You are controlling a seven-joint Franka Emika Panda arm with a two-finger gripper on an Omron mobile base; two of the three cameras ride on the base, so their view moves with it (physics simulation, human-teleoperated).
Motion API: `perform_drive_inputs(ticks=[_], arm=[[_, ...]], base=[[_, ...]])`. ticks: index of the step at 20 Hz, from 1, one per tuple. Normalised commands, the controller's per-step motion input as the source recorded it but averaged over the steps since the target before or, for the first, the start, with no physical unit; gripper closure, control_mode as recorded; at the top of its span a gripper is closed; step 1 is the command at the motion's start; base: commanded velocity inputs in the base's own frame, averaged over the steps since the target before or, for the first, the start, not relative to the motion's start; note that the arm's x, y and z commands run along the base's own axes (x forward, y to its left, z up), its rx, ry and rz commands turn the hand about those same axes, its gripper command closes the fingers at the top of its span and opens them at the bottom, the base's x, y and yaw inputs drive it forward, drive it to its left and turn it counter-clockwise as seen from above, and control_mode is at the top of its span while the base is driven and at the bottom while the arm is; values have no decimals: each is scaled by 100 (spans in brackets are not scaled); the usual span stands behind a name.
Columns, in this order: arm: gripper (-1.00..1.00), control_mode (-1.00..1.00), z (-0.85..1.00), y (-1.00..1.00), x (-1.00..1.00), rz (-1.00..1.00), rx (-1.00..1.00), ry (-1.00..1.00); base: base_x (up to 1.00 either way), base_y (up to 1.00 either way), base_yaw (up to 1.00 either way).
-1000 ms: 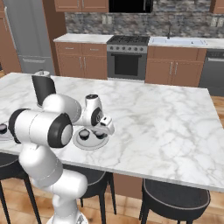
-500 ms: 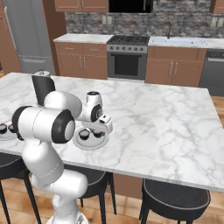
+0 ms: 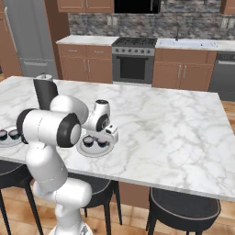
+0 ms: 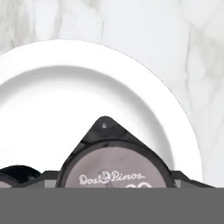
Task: Place two yogurt containers on each plate.
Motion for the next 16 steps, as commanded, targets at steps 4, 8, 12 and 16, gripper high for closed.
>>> perform_drive_inputs(ticks=[4, 8, 12, 16], arm=[[100, -100, -10, 1, 9, 0, 1, 0], [100, -100, -3, 5, 9, 0, 2, 0], [-100, -100, -5, 6, 5, 0, 1, 0], [-100, -100, -5, 4, 3, 0, 1, 0]], base=[[0, 0, 0], [0, 0, 0], [0, 0, 0], [0, 0, 0]])
